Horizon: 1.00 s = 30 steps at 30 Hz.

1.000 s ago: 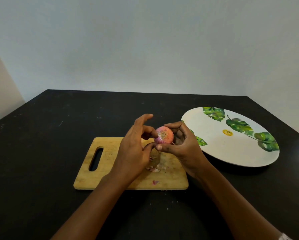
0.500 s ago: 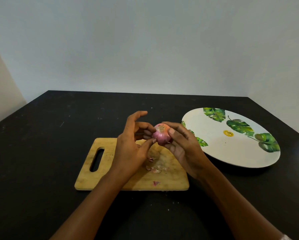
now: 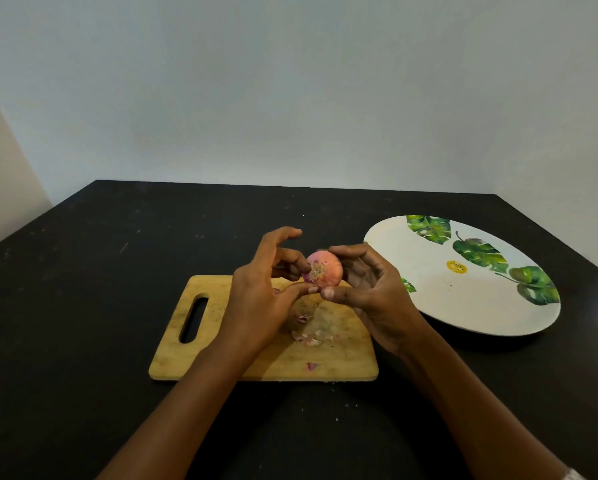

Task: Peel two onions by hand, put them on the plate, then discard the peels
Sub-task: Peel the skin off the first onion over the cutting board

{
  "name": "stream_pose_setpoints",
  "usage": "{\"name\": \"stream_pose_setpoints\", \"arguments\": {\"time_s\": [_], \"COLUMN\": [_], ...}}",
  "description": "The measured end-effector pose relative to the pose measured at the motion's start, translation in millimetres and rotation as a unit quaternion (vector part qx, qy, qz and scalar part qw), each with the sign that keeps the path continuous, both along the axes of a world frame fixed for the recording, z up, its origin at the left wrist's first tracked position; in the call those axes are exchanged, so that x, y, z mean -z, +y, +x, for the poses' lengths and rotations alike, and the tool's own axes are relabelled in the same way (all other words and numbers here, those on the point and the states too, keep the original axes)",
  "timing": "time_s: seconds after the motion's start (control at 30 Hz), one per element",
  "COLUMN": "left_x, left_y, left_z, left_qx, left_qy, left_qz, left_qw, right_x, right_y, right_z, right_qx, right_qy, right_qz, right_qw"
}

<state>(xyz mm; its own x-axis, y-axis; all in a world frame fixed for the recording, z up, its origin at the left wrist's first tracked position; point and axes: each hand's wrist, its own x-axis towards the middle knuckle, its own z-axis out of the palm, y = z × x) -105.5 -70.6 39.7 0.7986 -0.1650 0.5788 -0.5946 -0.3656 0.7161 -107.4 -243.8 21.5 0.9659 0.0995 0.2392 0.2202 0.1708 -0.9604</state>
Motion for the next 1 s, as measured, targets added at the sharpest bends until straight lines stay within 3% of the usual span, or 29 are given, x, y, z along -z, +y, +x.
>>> {"name": "stream_pose_setpoints", "arguments": {"time_s": [0.17, 0.4, 1.0], "left_x": [4.8, 3.1, 7.3], "left_y": [-2.8, -5.7, -2.5], "left_z": [-2.0, -5.0, -1.4], "left_qx": [0.008, -0.018, 0.003], "left_qy": [-0.001, -0.006, 0.02], "left_qz": [0.044, -0.008, 0.027], "left_qw": [0.999, 1.0, 0.999], "right_x": [-1.1, -0.7, 3.5], "right_y": [-0.4, 1.6, -0.1], "right_z": [-0.9, -0.1, 1.4], "right_qx": [0.008, 0.007, 0.01], "right_qy": [-0.011, -0.001, 0.009], "right_qz": [0.006, 0.018, -0.005], "right_qw": [1.0, 1.0, 1.0]}}
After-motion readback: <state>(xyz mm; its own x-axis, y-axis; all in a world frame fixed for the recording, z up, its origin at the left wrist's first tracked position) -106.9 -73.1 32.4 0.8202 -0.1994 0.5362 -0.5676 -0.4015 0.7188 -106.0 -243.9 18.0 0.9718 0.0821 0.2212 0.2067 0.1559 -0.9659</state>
